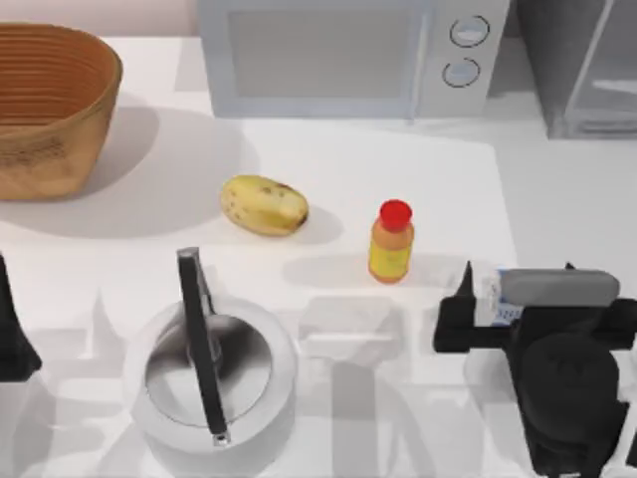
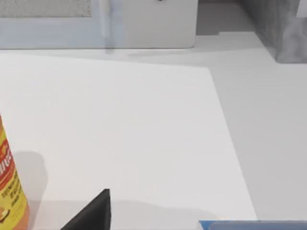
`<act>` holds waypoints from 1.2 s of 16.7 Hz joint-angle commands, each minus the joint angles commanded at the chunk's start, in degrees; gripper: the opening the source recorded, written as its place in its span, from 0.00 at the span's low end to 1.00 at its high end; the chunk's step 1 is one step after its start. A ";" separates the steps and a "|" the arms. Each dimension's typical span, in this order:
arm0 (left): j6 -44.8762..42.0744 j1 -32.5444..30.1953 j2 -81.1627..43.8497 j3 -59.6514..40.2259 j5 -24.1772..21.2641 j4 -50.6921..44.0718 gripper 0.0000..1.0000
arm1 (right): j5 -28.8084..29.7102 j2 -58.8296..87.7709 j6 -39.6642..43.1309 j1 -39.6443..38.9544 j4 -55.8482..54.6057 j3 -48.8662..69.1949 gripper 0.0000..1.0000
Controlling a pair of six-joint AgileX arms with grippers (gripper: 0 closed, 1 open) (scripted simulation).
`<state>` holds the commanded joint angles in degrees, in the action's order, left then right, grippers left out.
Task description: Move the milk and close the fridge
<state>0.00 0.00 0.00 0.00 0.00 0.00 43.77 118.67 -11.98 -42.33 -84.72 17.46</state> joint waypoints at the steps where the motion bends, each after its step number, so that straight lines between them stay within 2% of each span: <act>1: 0.00 0.00 0.00 0.00 0.00 0.00 1.00 | 0.00 0.00 0.00 0.00 0.00 0.00 0.92; 13: 0.00 0.00 0.00 0.00 0.00 0.00 1.00 | 0.00 0.00 0.00 0.00 0.00 0.00 0.02; 20: 0.00 0.00 0.00 0.00 0.00 0.00 1.00 | 0.00 0.00 0.00 0.00 0.00 0.00 0.00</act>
<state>0.00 0.00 0.00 0.00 0.00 0.00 43.77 118.67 -11.98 -42.33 -84.72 17.46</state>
